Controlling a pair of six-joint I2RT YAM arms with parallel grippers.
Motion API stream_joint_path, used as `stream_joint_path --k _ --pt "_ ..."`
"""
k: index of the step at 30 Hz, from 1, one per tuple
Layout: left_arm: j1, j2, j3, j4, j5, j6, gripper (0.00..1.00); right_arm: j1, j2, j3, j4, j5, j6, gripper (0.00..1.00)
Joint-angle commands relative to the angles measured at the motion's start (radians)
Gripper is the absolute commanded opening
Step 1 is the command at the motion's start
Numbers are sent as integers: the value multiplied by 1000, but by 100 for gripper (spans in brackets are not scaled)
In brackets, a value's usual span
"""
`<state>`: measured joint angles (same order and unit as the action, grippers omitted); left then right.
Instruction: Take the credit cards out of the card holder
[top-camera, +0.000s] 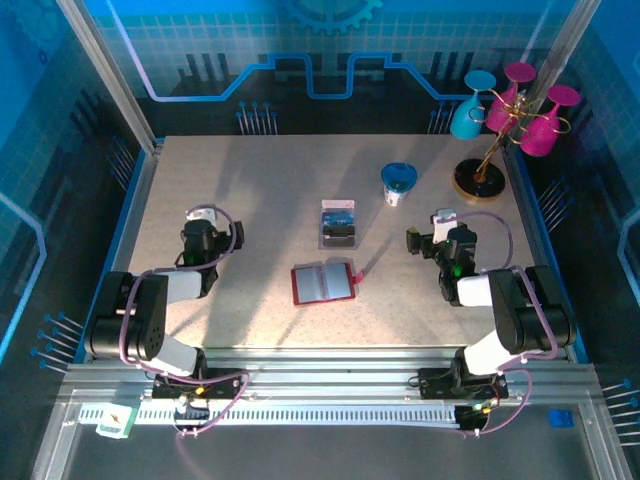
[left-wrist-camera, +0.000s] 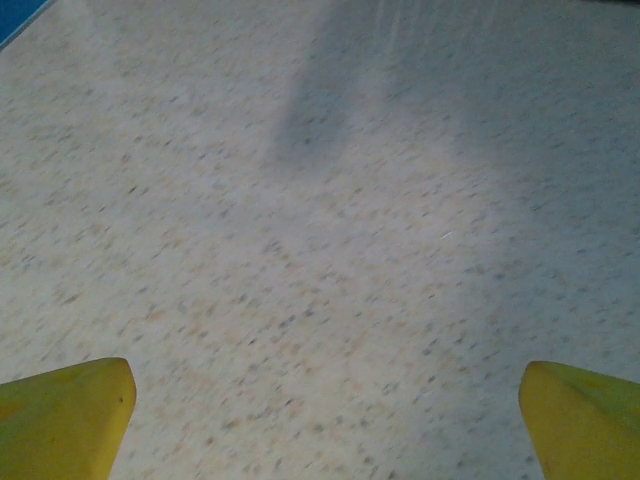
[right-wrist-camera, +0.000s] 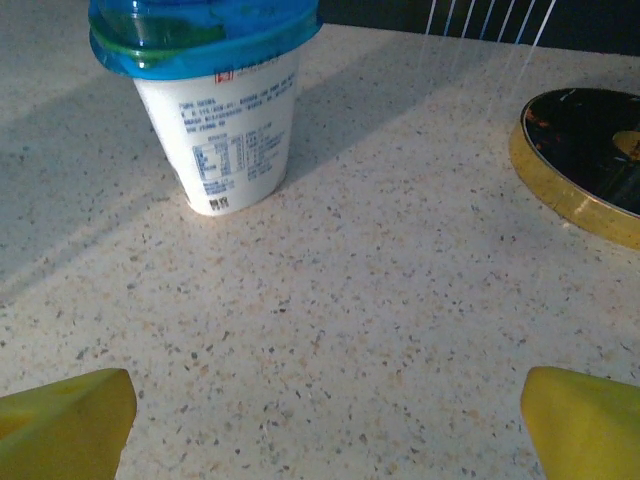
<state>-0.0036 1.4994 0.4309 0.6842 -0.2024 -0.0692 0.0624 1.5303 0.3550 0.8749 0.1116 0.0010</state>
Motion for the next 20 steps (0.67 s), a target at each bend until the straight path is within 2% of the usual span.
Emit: stream_joint_path --k 1,2,20 --pt "11 42 -43 223 117 45 99 -9 7 16 61 -4 14 100" --pt "11 54 -59 263 134 54 99 -10 7 17 61 0 15 100" --pt "-19 53 -52 248 112 89 99 -9 10 43 15 -79 -13 100"
